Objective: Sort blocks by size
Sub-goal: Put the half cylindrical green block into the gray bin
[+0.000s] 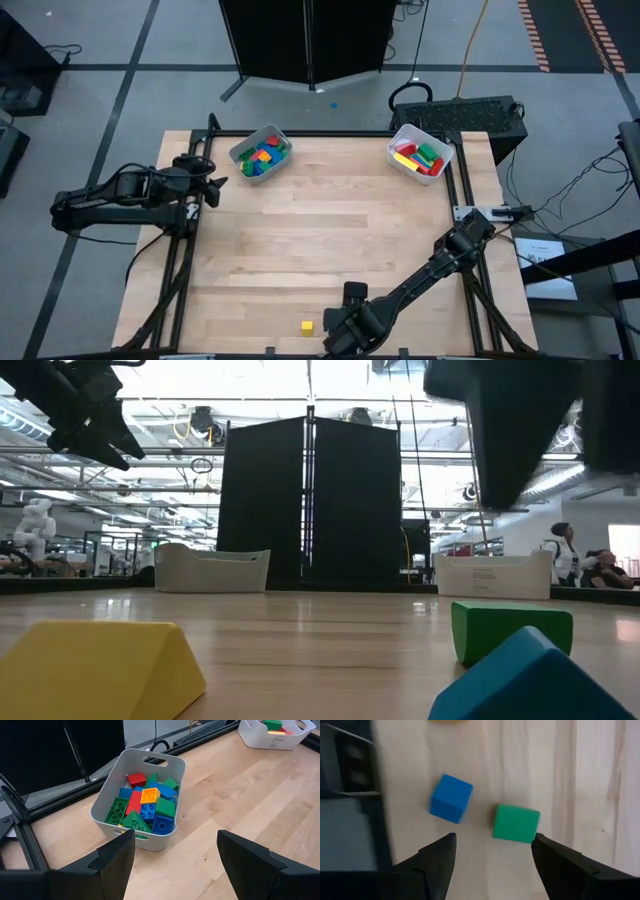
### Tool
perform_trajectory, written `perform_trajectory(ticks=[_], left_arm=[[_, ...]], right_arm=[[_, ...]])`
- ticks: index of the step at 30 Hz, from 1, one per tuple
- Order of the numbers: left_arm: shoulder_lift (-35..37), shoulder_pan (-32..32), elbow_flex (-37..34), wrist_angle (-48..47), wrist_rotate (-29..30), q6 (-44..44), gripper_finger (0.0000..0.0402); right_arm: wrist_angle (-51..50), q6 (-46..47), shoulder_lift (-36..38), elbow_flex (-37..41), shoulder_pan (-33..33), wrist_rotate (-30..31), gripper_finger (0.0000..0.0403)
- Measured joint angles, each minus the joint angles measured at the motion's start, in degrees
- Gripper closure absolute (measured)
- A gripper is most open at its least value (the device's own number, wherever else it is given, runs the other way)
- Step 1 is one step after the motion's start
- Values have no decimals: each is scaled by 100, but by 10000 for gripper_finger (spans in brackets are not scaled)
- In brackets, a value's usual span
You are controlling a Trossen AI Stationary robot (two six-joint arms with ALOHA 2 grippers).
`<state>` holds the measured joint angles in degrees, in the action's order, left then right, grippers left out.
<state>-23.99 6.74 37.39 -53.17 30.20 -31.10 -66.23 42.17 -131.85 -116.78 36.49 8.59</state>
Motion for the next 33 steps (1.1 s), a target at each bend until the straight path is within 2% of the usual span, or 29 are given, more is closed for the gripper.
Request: perform_trajectory(ticks=[8,20,24,30,33], left_arm=[[0,-2,0,-2,0,1,120],[0,-1,0,-4,0,1,120],[0,-2,0,-4,0,2,120],[0,0,0,-3,0,3,120],[0,0,0,-2,0,3,120]], right_arm=[[813,-65,9,748,-159,-300,154],[1081,-240,28,1240,-348,-259,157],[1208,-581,29,1260,-480,-375,184],[1362,-1119,28,1260,-829,-479,246],[1455,-1320,28,1260,-963,-585,247]])
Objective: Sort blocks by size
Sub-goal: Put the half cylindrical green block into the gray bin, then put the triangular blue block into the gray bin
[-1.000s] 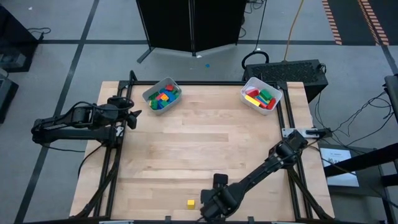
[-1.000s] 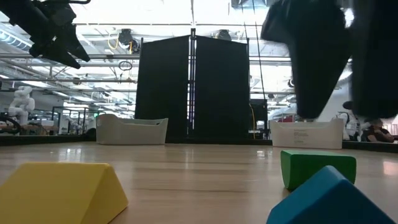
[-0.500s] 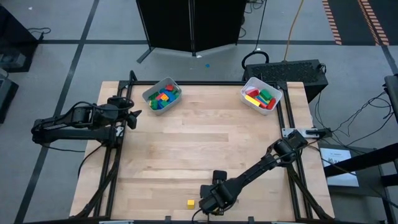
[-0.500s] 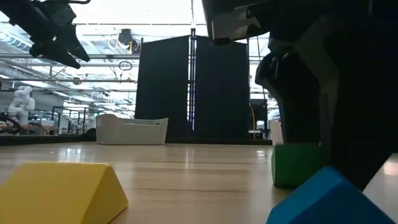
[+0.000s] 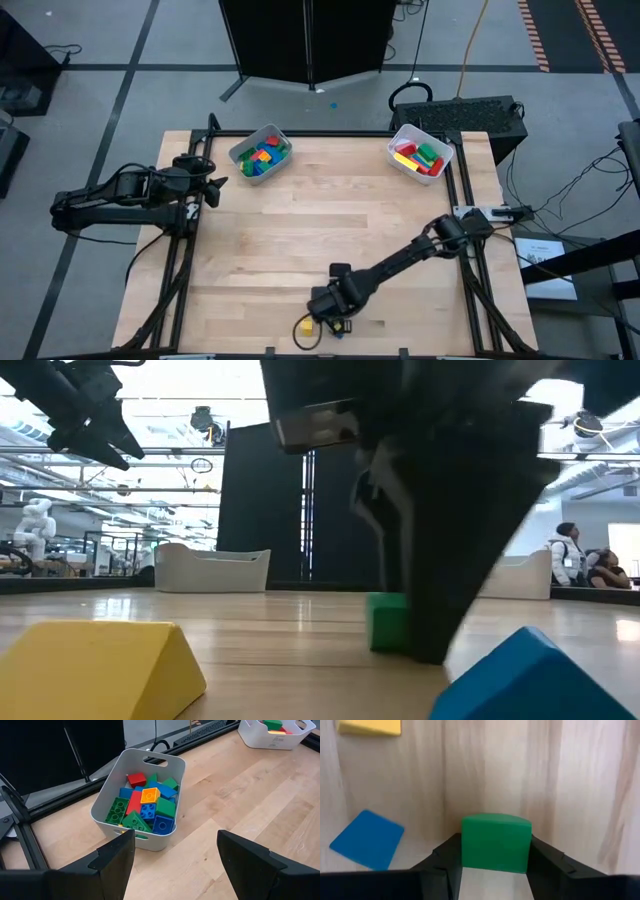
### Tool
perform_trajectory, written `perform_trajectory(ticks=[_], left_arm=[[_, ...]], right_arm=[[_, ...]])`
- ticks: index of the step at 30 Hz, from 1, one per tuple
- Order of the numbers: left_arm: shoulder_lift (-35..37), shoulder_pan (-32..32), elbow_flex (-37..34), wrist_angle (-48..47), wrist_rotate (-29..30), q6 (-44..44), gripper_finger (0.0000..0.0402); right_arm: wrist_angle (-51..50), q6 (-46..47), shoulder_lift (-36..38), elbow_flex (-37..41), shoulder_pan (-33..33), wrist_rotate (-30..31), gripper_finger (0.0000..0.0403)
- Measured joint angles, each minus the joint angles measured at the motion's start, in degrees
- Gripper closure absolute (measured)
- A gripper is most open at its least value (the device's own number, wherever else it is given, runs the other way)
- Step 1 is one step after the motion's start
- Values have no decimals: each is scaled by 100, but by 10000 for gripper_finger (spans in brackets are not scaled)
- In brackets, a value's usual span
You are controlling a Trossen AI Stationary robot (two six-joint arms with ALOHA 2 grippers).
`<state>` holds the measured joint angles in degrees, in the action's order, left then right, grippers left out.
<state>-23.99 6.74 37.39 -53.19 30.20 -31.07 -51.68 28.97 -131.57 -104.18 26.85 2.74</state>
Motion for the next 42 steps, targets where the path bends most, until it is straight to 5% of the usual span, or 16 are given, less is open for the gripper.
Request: perform_trajectory(ticks=[11,18,26,34,42], left_arm=[[0,0,0,-1,2,1,120],[0,-1,0,1,39,1,120],[0,0,0,2,48,0,120],[0,0,0,7,135,0,120],[0,0,0,4,157,2,120]], right_arm=[[393,-1204,174,-361,-1237,71,247],[2299,-1394,181,-923,-2566,58,247],[4305,-537,33,-1038,-3938,216,247],[4745,-47,-187,-1048,-4603,290,207],[4147,245,-784,-1826,-4674,-467,175]])
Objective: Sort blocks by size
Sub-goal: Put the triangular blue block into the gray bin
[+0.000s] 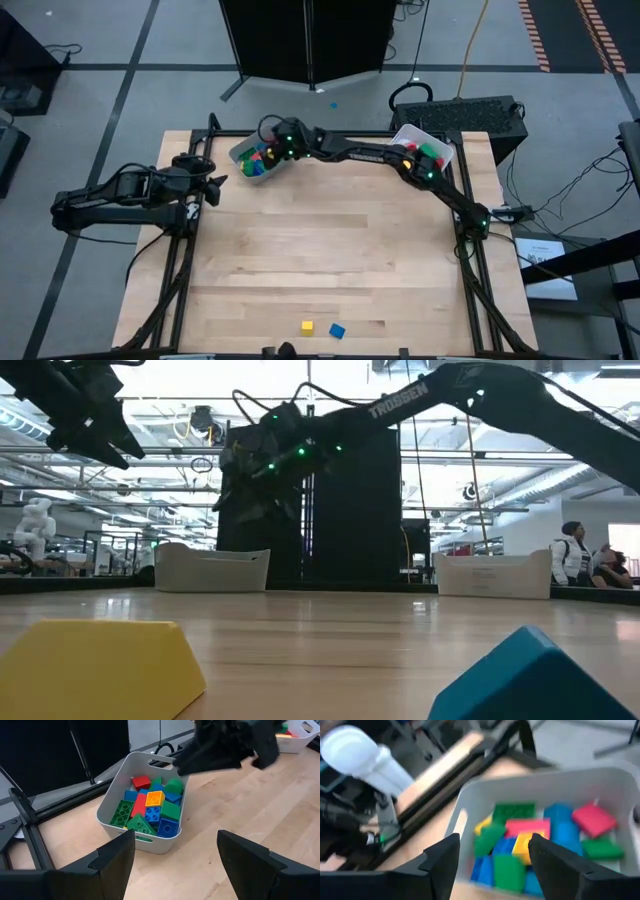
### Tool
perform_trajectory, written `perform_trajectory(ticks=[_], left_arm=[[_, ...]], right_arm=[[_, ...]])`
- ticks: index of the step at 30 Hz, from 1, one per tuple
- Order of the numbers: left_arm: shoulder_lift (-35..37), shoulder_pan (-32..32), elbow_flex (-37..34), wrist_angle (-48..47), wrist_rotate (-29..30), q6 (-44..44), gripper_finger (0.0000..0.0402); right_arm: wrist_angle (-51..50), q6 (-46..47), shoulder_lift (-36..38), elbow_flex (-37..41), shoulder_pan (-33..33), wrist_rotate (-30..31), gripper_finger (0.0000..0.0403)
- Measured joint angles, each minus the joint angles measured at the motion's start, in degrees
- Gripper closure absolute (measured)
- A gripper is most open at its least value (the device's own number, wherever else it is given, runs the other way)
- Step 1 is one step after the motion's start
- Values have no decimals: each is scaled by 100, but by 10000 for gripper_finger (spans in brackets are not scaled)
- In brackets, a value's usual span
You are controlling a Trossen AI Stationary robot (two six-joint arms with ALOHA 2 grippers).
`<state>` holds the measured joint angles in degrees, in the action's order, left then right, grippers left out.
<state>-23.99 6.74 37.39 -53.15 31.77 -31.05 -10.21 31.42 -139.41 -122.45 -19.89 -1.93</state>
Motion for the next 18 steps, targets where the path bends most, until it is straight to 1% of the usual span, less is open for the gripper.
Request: perform_trajectory(ticks=[2,4,6,8,9,10,12,14,18], left_arm=[[0,0,0,-4,-2,5,120],[0,0,0,-4,-5,14,120],[0,-2,0,-2,-9,14,120],[0,0,0,-5,-25,14,120],[0,0,-1,-9,-38,14,120],[1,-3,-1,-10,-39,14,120],[0,0,-2,-15,-42,12,120],[0,0,-2,-11,-43,12,120],[0,-1,-2,-10,-94,28,120]], right_arm=[[-688,22,-20,-377,48,-87,181],[-1246,-383,-2,-841,114,-418,187],[-2186,-842,166,-1269,252,-752,191],[-2566,-1105,715,-991,544,-1002,193],[-2954,-1238,917,-891,747,-1038,193],[-3382,-1398,1116,-863,966,-1034,193],[-4333,-1632,1339,-859,1470,-803,193],[-4917,-1715,1476,-842,2026,-571,193],[-5122,-1258,1595,-836,3164,-364,193]])
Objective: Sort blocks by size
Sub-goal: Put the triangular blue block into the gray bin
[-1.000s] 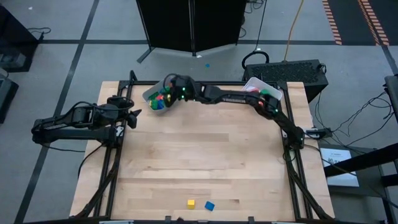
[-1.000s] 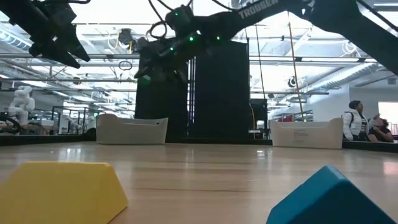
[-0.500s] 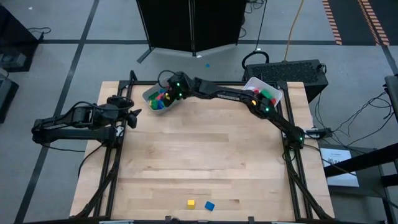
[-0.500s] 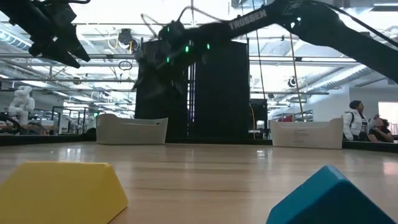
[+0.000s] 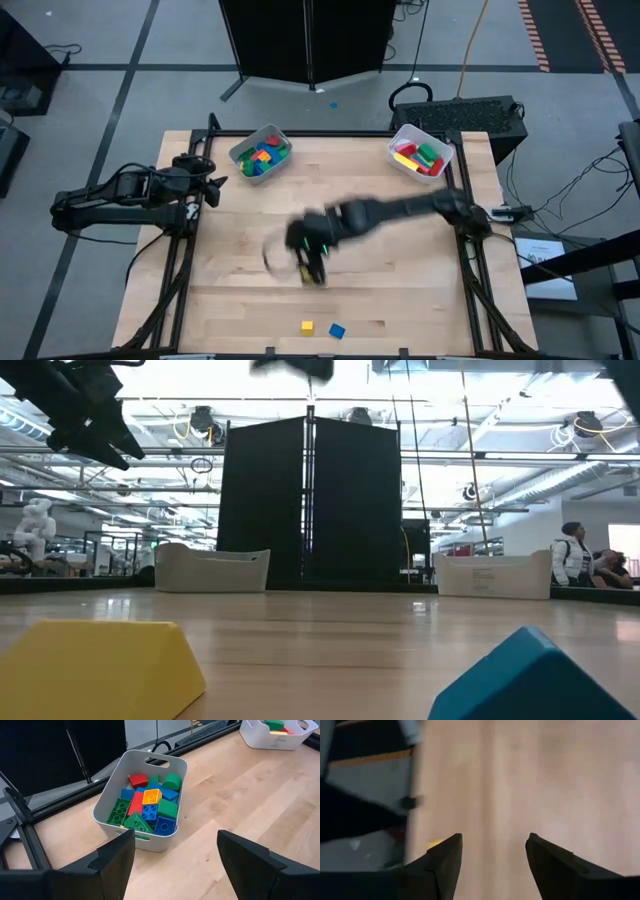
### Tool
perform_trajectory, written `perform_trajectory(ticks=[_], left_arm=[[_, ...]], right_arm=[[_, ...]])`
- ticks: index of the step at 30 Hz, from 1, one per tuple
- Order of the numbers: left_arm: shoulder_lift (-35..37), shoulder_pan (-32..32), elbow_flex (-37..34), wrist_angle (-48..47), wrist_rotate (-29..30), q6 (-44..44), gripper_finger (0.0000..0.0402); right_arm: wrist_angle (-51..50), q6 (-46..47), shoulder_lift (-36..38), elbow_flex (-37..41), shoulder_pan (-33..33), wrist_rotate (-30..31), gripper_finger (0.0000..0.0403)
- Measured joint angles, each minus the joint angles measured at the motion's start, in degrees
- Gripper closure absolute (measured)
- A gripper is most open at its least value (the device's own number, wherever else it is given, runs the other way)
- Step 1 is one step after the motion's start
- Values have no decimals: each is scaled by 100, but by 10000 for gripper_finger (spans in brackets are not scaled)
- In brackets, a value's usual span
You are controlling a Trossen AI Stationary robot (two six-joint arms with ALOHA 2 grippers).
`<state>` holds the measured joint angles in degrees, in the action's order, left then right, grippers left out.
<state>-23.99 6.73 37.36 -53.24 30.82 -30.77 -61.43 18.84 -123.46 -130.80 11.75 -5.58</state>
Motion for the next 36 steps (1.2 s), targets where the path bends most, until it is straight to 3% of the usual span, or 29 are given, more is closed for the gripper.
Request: perform_trajectory(ticks=[3,6,10,17,24,30,36], left_arm=[[0,1,0,2,-22,3,120],[0,1,0,3,-24,1,120],[0,1,0,3,-42,1,120],[0,1,0,7,-107,-1,120],[0,1,0,16,-111,-14,120],[0,1,0,18,-111,-14,120],[0,1,0,18,-111,-22,120]], right_arm=[[-217,600,19,-9,794,429,193],[-550,1222,-131,-6,1428,1333,193],[-746,1962,-380,-1,1971,2010,193],[-822,3106,-1097,4,2323,1722,186],[-834,3720,-1434,0,2502,1515,138],[-787,3886,-1652,-5,2500,1407,103],[-703,3876,-1956,0,2502,1099,100]])
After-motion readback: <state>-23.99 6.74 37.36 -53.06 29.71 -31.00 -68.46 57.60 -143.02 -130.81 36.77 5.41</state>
